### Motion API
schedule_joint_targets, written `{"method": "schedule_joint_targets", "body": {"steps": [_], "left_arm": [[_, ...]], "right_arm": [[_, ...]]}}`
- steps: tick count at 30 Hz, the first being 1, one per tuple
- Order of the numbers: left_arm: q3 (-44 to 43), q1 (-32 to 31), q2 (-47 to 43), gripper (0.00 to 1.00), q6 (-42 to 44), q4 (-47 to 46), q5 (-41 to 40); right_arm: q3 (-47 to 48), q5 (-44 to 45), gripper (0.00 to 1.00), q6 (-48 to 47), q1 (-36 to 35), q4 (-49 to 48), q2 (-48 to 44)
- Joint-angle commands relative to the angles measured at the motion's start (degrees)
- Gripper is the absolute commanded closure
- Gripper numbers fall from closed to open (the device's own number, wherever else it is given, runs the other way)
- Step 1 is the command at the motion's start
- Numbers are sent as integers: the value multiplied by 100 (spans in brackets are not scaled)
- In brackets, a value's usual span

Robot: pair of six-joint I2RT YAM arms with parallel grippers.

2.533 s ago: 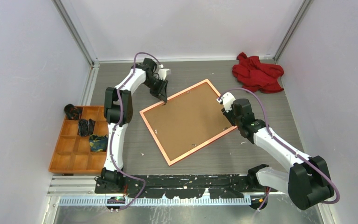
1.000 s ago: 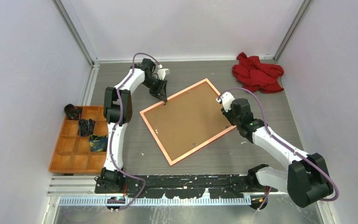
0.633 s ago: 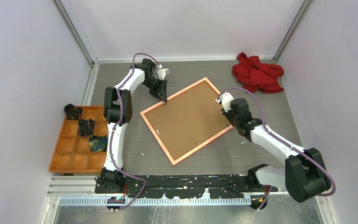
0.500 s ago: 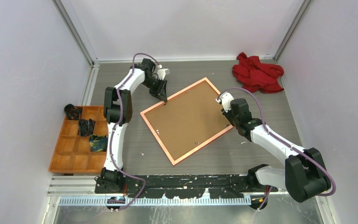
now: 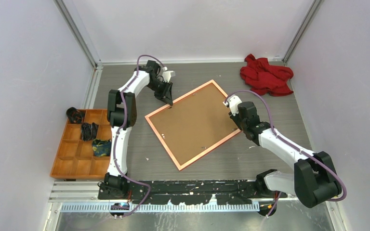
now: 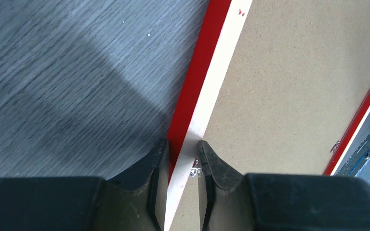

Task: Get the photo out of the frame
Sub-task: Release the photo frame item from the photo frame.

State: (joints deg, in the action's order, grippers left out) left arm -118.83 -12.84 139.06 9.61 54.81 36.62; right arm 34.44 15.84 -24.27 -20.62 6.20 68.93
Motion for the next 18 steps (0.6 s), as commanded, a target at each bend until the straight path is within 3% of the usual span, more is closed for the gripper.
{"method": "schedule_joint_targets", "body": {"steps": [1, 18], "left_arm": [[-22, 62, 314, 89, -28, 54, -325], [-27, 71, 320, 90, -23, 56, -288]], "right_arm": [[129, 95, 99, 107, 0, -160, 80], [142, 148, 99, 115, -26, -224, 165]]}}
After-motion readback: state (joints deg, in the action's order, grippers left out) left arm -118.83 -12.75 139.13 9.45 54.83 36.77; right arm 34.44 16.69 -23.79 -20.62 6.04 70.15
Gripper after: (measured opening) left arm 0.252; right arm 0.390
